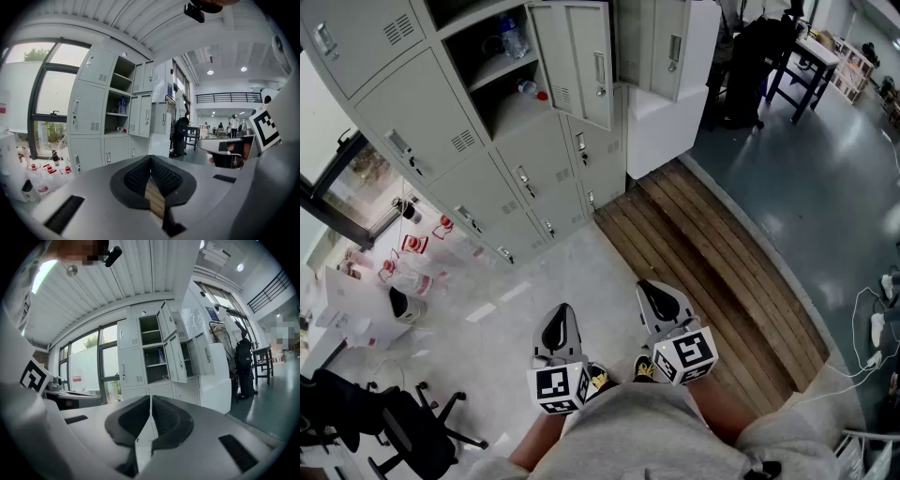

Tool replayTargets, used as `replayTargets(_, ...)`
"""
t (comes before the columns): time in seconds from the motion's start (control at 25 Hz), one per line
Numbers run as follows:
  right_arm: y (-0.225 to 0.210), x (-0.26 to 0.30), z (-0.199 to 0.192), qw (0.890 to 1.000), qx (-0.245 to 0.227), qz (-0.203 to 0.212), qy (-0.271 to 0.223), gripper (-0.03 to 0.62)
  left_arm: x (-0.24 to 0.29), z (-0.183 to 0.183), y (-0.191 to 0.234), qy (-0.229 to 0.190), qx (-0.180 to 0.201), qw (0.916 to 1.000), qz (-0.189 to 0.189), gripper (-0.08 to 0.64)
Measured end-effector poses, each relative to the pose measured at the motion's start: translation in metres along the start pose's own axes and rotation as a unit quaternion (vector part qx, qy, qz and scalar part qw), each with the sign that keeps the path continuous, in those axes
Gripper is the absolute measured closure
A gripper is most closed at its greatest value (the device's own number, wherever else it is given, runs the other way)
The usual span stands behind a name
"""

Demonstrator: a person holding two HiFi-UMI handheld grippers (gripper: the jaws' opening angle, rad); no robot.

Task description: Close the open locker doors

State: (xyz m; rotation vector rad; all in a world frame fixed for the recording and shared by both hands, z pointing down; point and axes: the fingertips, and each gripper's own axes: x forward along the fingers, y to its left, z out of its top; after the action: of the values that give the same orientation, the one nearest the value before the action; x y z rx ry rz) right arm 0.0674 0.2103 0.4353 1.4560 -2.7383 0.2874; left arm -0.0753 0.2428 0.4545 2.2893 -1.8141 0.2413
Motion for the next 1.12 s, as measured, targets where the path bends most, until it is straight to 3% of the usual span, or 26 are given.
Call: replayTargets(1.12,0.087,0.038,0.004,1.000,0.015,0.014,0.004,0.561,-0.033,0.012,0.092,-0.022,-0.022,0.9995,-0.003,0.554)
